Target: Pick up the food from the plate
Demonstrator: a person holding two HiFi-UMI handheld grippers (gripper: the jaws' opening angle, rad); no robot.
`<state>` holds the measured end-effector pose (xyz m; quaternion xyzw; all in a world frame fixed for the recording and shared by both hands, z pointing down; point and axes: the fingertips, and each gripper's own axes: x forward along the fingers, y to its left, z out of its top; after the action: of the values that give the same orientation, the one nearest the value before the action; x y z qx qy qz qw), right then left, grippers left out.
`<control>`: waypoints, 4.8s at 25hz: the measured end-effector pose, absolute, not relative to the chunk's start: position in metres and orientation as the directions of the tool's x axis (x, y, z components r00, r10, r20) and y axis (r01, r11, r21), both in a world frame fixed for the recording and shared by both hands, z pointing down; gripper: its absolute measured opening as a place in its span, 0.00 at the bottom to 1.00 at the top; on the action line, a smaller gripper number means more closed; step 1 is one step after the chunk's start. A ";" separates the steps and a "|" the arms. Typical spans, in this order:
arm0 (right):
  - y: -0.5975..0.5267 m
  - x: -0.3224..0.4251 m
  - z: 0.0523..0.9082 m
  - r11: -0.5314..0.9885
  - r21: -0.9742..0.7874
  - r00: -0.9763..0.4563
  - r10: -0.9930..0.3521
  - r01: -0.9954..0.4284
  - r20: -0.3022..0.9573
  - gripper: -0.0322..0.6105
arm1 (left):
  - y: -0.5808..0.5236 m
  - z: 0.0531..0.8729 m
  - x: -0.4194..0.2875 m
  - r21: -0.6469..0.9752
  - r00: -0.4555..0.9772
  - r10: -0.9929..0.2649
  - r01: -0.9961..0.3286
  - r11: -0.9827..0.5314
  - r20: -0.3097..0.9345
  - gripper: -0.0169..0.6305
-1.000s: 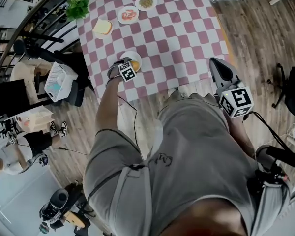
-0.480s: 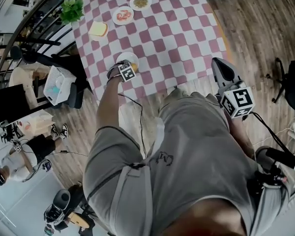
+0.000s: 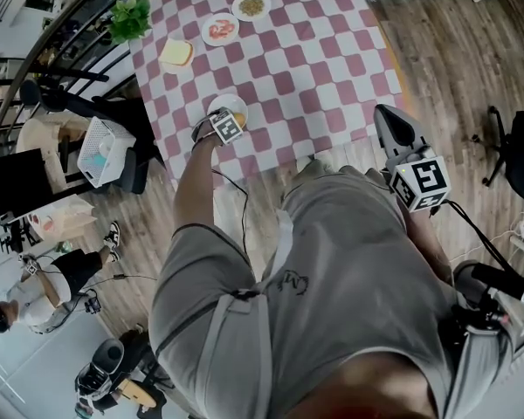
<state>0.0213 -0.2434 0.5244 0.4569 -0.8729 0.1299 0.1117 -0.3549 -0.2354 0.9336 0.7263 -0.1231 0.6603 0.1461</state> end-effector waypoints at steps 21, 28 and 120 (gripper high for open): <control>-0.261 -0.024 0.512 0.663 -0.115 -0.667 -0.700 -0.739 0.254 0.07 | -0.290 0.869 -0.361 -0.091 0.103 -0.337 -0.854 -0.513 0.936 0.53; -0.287 -0.054 0.493 0.727 -0.053 -0.719 -0.663 -0.685 0.208 0.07 | -0.325 0.763 -0.332 -0.081 0.202 -0.662 -0.925 -0.371 0.722 0.53; -0.296 -0.033 0.474 0.690 -0.065 -0.689 -0.703 -0.721 0.177 0.07 | -0.223 0.939 -0.217 0.028 0.143 -0.048 -0.486 -0.874 0.989 0.53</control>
<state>-0.0335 -0.2959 0.4735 0.3884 -0.9166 0.0650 0.0690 -0.2166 -0.2230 0.9395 0.7358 -0.1812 0.6288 0.1742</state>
